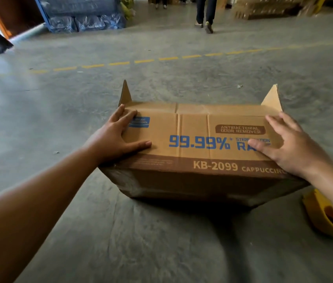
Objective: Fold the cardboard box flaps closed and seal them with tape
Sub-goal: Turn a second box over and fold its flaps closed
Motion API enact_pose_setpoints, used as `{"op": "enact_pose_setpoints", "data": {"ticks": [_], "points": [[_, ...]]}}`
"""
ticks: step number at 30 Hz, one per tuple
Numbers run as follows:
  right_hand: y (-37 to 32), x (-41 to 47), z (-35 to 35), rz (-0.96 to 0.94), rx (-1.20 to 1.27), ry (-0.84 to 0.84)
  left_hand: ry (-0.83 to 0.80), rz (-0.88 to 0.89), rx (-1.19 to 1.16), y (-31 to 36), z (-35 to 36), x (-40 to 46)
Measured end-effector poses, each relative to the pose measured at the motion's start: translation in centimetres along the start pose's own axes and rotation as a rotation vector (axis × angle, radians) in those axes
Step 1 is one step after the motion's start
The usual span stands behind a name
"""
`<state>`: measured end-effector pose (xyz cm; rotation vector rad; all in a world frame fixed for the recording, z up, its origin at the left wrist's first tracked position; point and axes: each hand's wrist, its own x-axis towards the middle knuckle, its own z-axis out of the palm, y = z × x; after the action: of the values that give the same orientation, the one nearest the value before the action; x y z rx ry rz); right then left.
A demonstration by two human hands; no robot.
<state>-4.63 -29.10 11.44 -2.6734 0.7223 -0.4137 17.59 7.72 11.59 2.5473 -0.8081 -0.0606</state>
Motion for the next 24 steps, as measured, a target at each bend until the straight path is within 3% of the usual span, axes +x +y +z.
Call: {"op": "enact_pose_setpoints", "data": {"ticks": [6, 18, 24], "points": [[-0.1, -3.9, 1.8, -0.089, 0.005, 0.298, 0.171, 0.059, 0.008, -0.9, 2.7, -3.2], [2.2, -10.5, 10.6, -0.003, -0.016, 0.257, 0.068, -0.128, -0.035, -1.2, 11.4, -9.0], [3.1, -13.3, 12.9, 0.118, -0.029, 0.091, -0.096, -0.149, -0.001, -1.9, 14.8, -12.8]]}}
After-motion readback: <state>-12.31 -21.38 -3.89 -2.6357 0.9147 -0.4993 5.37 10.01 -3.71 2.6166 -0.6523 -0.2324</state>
